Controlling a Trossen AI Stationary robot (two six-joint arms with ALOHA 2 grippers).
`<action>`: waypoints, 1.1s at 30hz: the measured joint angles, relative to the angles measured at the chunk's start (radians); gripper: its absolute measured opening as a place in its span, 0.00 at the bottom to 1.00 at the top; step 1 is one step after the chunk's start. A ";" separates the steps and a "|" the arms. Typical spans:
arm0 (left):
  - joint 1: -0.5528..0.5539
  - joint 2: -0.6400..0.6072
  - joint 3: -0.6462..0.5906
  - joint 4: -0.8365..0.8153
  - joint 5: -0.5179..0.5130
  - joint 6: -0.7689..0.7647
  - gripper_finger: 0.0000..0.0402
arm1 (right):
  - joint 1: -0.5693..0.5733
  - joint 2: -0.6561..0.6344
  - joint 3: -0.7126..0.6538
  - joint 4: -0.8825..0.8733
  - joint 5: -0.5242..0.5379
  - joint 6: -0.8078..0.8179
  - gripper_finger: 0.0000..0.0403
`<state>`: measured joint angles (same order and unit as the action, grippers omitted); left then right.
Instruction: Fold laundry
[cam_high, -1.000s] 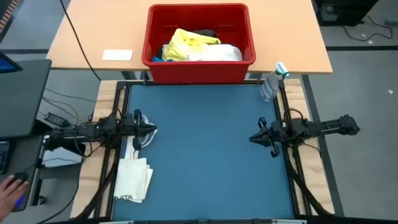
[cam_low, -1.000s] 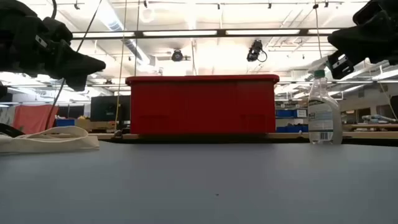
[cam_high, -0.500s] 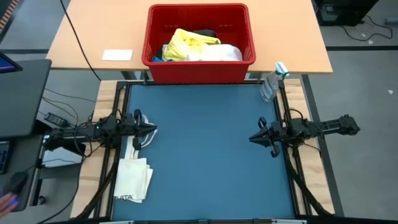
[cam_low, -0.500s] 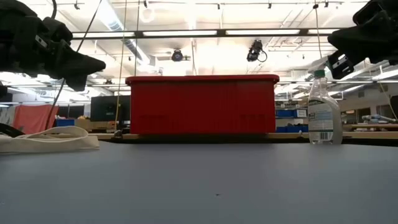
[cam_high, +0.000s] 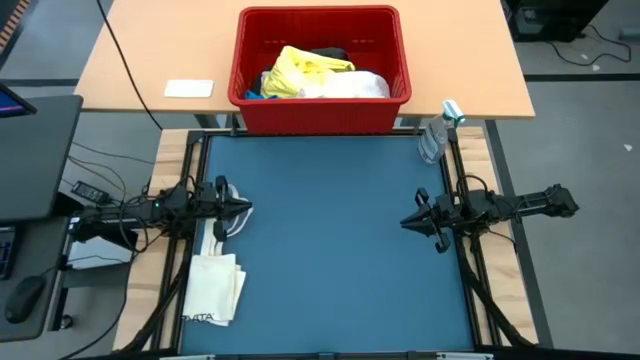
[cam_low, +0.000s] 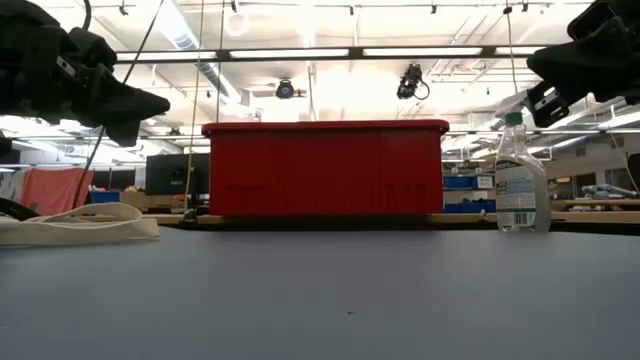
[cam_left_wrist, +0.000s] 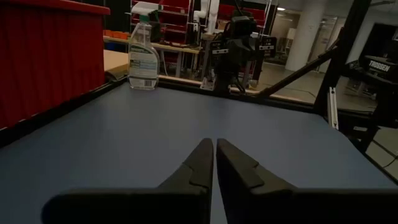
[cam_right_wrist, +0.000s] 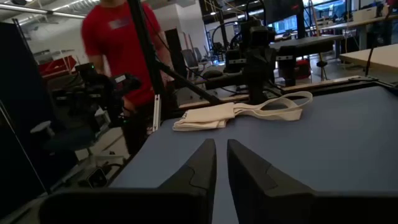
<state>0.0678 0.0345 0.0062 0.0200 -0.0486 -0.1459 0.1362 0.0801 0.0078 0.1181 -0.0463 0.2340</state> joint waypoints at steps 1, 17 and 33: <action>0.000 0.000 0.000 0.000 0.000 0.000 0.06 | 0.000 0.000 0.000 0.000 0.000 0.000 0.12; 0.000 0.000 0.000 0.000 0.000 0.000 0.06 | 0.000 0.000 0.000 0.000 0.000 0.000 0.12; 0.000 0.000 0.000 0.020 0.000 0.000 0.06 | 0.000 0.000 0.000 0.000 0.000 0.000 0.12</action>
<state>0.0678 0.0345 0.0060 0.0399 -0.0486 -0.1459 0.1363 0.0799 0.0078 0.1181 -0.0463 0.2337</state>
